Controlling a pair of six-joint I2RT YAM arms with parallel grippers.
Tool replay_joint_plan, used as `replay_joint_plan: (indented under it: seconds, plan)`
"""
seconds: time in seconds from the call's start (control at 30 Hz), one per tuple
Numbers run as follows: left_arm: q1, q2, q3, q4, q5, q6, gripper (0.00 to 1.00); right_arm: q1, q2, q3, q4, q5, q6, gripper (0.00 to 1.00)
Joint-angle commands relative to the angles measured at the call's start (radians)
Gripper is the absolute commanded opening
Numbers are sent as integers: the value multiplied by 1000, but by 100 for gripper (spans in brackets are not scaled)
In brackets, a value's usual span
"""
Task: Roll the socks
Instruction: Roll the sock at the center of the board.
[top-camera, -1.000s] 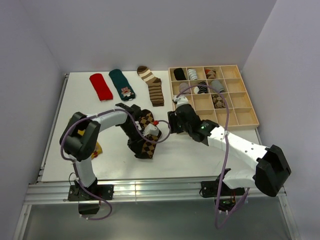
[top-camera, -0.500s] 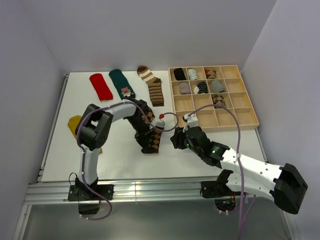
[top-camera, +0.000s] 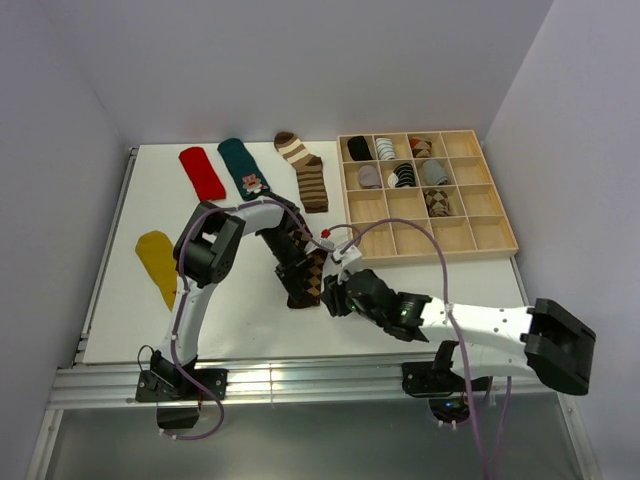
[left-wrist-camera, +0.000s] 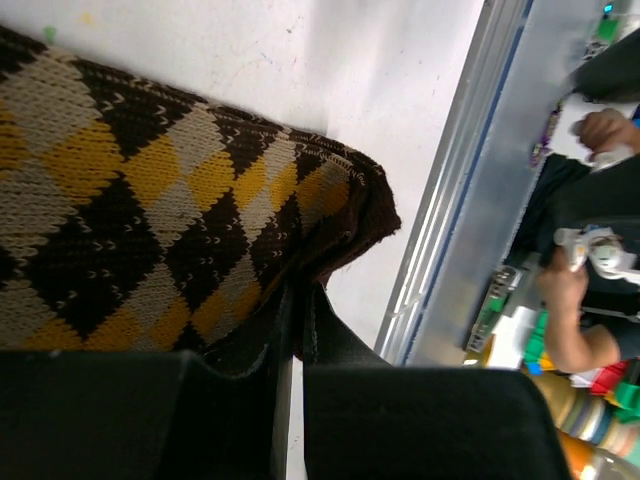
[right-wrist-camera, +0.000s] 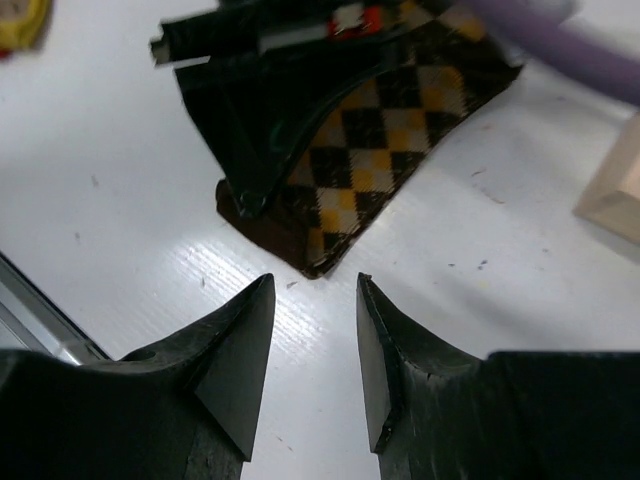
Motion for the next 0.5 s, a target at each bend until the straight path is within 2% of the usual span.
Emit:
replay_joint_plan:
  seconds: [0.0, 0.1, 0.33, 0.47]
  plan:
    - [9, 42, 46, -43, 20, 21, 9, 39, 105, 75, 108, 28, -66, 45]
    - [12, 43, 43, -33, 8, 13, 9, 56, 228, 127, 128, 19, -92, 41]
    - [18, 40, 23, -17, 2, 7, 9, 64, 426, 233, 131, 29, -116, 39]
    - [23, 40, 26, -16, -1, 2, 9, 64, 448, 235, 135, 37, -100, 39]
